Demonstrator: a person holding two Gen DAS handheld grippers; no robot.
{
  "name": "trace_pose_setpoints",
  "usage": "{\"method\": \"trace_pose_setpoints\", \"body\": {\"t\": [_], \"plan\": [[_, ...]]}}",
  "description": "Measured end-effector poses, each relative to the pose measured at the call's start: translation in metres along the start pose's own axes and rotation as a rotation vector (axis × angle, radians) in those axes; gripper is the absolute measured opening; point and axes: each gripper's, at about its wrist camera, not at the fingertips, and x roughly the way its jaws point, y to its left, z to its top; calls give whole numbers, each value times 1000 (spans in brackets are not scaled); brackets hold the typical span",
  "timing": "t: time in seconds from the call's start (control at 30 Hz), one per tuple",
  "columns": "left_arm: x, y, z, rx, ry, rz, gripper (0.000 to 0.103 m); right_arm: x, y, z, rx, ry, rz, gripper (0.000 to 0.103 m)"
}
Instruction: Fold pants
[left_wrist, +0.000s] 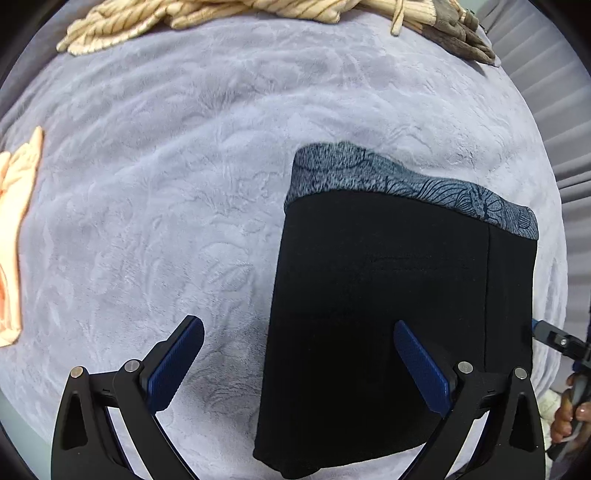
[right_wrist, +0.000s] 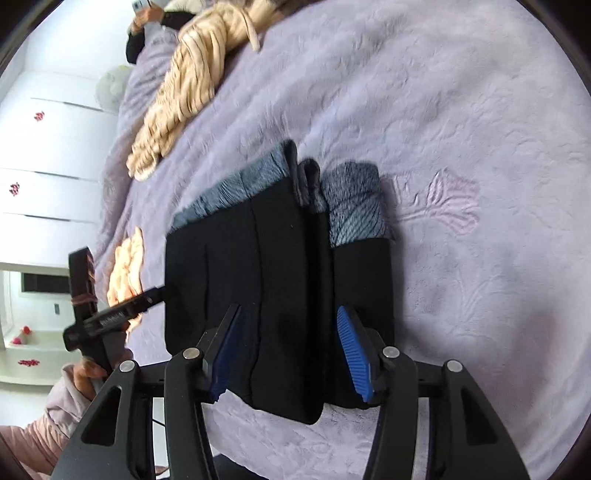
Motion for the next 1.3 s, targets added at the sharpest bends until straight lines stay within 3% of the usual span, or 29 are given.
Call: {"method": "trace_pose_setpoints", "body": {"t": [0.03, 0.1, 0.17, 0.27, 0.4, 0.63, 0.73, 0.8, 0.87, 0.97, 1.07, 1.3], "plan": [[3, 0, 0, -8, 10, -6, 103, 5, -3, 1, 14, 15, 12, 52], [7, -2, -1, -12, 15, -15, 103, 9, -7, -1, 29, 26, 36, 29], [9, -10, -5, 15, 17, -11, 103, 12, -7, -4, 25, 43, 53, 18], [12, -24, -8, 53, 15, 8, 103, 17, -7, -8, 23, 57, 31, 18], [14, -36, -9, 66, 14, 20, 103, 18, -13, -9, 63, 51, 66, 18], [18, -43, -13, 64, 11, 14, 103, 7, -8, -18, 9, 48, 48, 18], [21, -35, -14, 67, 5, 15, 103, -4, -9, -18, -21, 30, 12, 26], [19, -31, -15, 66, 5, 10, 103, -10, -10, -16, -31, 18, -1, 48], [19, -30, -16, 63, 6, 3, 103, -12, -14, -14, -29, 21, -3, 55], [20, -27, -16, 62, 5, -1, 103, -10, -18, -10, -22, 28, -17, 55], [18, -24, -17, 67, 9, -9, 103, -8, -23, -10, -12, 33, -15, 63], [10, -11, -9, 149, 30, -93, 103, -4, -23, -8, -36, 51, 3, 74]]}}
